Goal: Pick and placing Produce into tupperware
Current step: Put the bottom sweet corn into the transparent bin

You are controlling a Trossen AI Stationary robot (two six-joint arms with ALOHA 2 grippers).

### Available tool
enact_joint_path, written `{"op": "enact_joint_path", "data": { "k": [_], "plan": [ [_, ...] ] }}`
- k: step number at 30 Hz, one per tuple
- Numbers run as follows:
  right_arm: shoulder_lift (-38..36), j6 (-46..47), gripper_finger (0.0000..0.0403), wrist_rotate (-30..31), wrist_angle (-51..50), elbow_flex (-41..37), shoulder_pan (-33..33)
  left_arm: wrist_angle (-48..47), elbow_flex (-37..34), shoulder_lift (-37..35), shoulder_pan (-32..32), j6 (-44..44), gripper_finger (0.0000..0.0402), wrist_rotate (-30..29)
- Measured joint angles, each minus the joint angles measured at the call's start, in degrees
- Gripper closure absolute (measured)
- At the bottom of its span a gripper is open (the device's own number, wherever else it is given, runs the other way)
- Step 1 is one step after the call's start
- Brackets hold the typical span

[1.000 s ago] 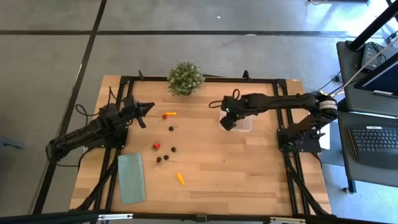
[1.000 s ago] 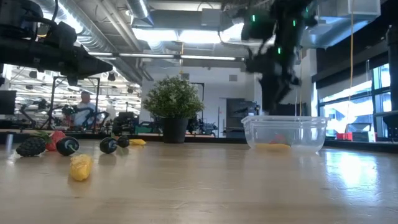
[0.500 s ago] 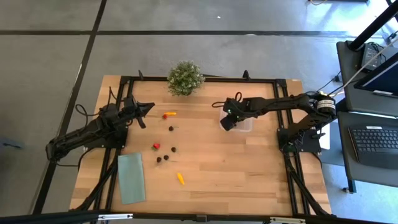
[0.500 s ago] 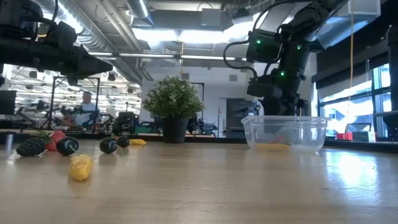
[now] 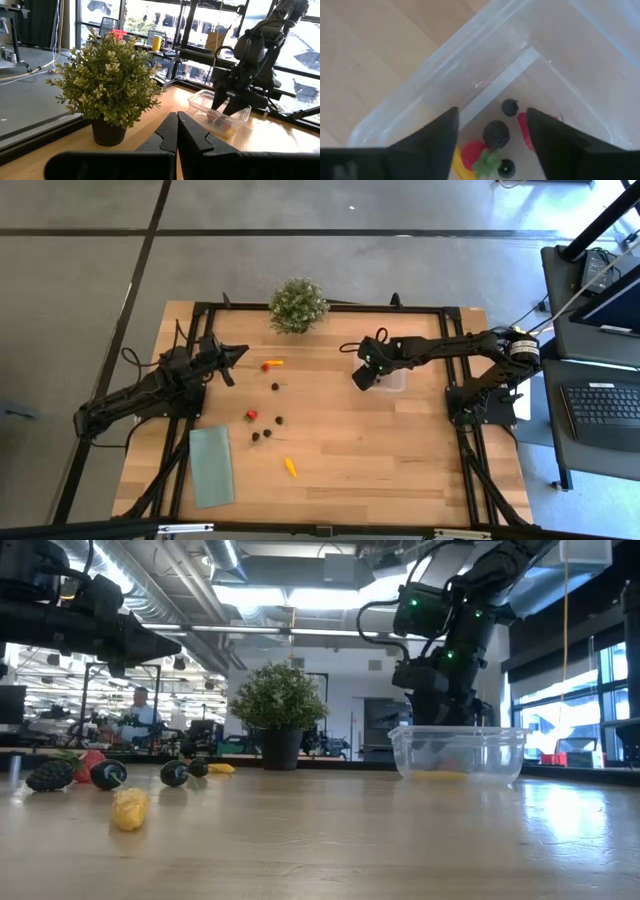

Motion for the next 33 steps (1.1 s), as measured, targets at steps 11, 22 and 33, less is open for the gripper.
{"op": "enact_joint_path", "data": {
  "k": [11,22,33],
  "plan": [
    [0.0,-13.6,0.0089,-7.3,-0.5,12.5,3.8,0.0,0.0,0.0,0.0,0.1,0.0401,0.0],
    [1.6,-15.7,0.0089,4.8,-0.4,29.7,22.8,0.0,0.0,0.0,0.0,0.2,0.0401,0.0],
    [22.6,-0.8,0.0089,10.0,-2.9,46.1,31.4,0.2,0.0,0.0,0.0,0.2,0.0401,-0.6]
  ]
}}
